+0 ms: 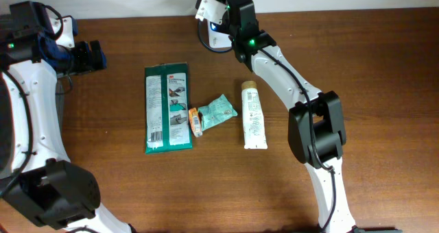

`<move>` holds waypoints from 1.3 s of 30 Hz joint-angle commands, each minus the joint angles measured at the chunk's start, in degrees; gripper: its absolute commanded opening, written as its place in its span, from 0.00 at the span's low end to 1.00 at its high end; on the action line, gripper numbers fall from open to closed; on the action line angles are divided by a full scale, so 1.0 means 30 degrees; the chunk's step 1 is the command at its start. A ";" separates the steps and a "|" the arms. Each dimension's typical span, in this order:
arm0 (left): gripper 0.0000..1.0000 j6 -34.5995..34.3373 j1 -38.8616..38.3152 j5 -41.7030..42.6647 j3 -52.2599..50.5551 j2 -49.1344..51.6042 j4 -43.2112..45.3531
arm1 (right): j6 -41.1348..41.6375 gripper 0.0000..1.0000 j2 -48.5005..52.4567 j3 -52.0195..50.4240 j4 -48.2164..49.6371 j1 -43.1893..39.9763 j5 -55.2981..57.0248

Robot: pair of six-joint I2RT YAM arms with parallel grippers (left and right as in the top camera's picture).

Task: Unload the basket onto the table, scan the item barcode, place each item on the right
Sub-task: 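Lift the jar with the right gripper and hold it at the scanner, then carry the jar right and set it down on the table, then reach the right gripper to the white tube and grasp it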

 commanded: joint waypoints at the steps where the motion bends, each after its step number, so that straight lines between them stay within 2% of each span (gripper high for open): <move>1: 0.99 0.0291 -0.0007 -0.0073 0.0117 -0.0109 0.0022 | -0.0124 0.43 -0.0029 0.0379 0.0255 -0.0393 -0.0277; 10: 0.99 0.0291 -0.0007 -0.0066 0.0117 -0.0109 0.0022 | -0.0058 0.43 -0.0036 0.0379 0.0532 -0.0131 -0.0313; 14: 0.99 0.0291 -0.0007 -0.0073 0.0117 -0.0109 0.0022 | 0.0000 0.43 -0.1268 0.0379 -0.0794 0.0648 -0.0546; 15: 0.99 0.0291 -0.0007 -0.0073 0.0117 -0.0109 0.0022 | 0.0678 0.43 -0.1836 0.0386 -0.1537 0.0838 -0.0699; 19: 0.99 0.0291 -0.0007 -0.0073 0.0117 -0.0109 0.0022 | 0.6951 0.43 -0.5056 0.0393 -0.5821 0.0940 -0.4240; 20: 0.99 0.0291 -0.0007 -0.0066 0.0117 -0.0109 0.0022 | 0.9304 0.43 -0.5960 0.0393 -0.7257 0.0692 -0.5107; 21: 0.99 0.0291 -0.0007 -0.0066 0.0117 -0.0109 0.0022 | 1.2145 0.43 -0.7089 0.0393 -0.9530 0.0080 -0.5996; 24: 0.99 0.0291 -0.0007 -0.0073 0.0117 -0.0109 0.0022 | 1.4477 0.43 -0.8364 0.0393 -1.4477 -0.1428 -0.6645; 30: 0.99 0.0291 -0.0007 -0.0073 0.0117 -0.0109 0.0022 | 1.4477 0.40 -0.7431 0.0073 -2.4145 -0.5865 -0.6346; 35: 0.99 0.0291 -0.0007 -0.0073 0.0117 -0.0109 0.0022 | 1.5132 0.37 -0.6135 -0.2186 -2.4443 -0.9267 -0.6360; 39: 0.99 0.0291 -0.0007 -0.0066 0.0117 -0.0109 0.0022 | 1.5475 0.36 -0.5435 -0.5355 -2.2367 -1.1234 -0.6353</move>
